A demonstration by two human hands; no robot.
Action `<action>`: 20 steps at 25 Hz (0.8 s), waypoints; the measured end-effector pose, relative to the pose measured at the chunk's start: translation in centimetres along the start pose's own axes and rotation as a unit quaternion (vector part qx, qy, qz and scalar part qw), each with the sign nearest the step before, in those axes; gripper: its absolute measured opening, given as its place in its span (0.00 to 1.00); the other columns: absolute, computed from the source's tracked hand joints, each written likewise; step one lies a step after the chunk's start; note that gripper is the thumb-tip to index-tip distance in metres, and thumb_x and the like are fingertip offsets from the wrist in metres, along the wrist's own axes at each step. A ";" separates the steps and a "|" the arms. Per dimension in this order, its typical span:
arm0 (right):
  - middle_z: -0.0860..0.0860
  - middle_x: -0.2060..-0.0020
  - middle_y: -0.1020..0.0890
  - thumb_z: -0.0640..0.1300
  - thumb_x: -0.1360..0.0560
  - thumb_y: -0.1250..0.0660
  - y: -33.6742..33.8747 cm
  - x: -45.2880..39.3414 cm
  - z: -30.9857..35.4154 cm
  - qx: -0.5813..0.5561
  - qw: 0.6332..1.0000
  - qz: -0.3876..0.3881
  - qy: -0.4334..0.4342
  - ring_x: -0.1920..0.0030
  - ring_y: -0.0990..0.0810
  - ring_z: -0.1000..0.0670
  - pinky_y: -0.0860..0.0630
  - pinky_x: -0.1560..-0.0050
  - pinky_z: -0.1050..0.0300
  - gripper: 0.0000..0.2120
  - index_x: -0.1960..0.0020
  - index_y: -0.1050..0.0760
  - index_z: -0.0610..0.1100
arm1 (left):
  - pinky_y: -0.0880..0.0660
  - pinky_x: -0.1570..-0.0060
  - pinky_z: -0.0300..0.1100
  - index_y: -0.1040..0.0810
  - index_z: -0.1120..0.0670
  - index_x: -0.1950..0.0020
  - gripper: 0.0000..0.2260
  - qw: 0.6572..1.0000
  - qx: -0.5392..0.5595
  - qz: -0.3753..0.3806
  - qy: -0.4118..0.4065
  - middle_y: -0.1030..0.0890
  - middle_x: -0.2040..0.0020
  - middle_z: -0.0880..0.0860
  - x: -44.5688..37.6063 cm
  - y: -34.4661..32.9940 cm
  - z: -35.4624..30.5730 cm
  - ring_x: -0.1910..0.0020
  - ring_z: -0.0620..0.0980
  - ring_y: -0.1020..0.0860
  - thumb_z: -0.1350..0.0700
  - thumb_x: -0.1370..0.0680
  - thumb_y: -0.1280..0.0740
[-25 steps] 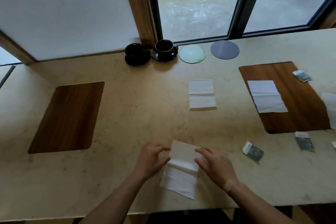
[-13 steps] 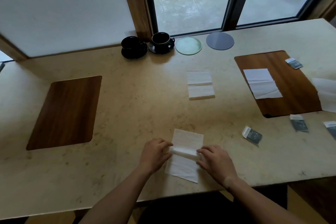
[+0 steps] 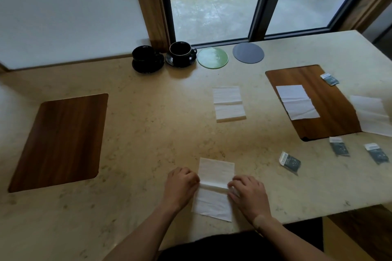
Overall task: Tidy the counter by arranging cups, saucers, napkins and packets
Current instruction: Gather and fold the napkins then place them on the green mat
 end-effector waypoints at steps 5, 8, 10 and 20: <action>0.57 0.57 0.19 0.50 0.36 0.24 -0.3 -0.2 -0.6 -0.016 1.000 0.000 0.005 0.56 0.20 0.49 0.29 0.59 0.55 0.07 0.62 0.22 0.54 | 0.28 0.52 0.45 0.19 0.46 0.55 0.03 0.999 0.035 -0.012 0.010 0.21 0.55 0.45 0.2 0.3 -0.4 0.54 0.49 0.24 0.50 0.26 0.32; 0.58 0.56 0.19 0.50 0.35 0.24 0.0 -0.8 -1.2 -0.050 0.999 0.007 -0.010 0.55 0.20 0.50 0.30 0.58 0.55 0.06 0.63 0.22 0.55 | 0.26 0.53 0.43 0.19 0.48 0.56 0.03 0.994 0.102 -0.025 0.026 0.21 0.54 0.45 0.3 1.0 -1.1 0.55 0.45 0.25 0.52 0.27 0.31; 0.59 0.54 0.19 0.51 0.32 0.25 0.9 -1.4 -1.4 -0.078 0.996 0.027 -0.019 0.51 0.22 0.53 0.30 0.55 0.55 0.05 0.62 0.21 0.56 | 0.26 0.51 0.40 0.20 0.50 0.57 0.02 0.989 0.139 -0.029 0.032 0.20 0.52 0.45 0.2 1.6 -1.9 0.52 0.43 0.25 0.53 0.28 0.31; 0.50 0.60 0.18 0.48 0.25 0.32 6.7 -5.6 -1.9 -0.510 0.829 0.159 -0.167 0.58 0.21 0.51 0.24 0.56 0.54 0.06 0.57 0.23 0.46 | 0.34 0.62 0.42 0.26 0.53 0.64 0.06 0.842 0.479 -0.067 0.239 0.27 0.66 0.50 -2.1 4.3 -6.6 0.65 0.46 0.30 0.51 0.31 0.35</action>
Point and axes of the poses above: each hand's wrist, its own x-axis away from the middle knuckle, its own y-axis out of the back of the hand, z = x × y, the point moved 4 cm from there along -x, towards the middle knuckle
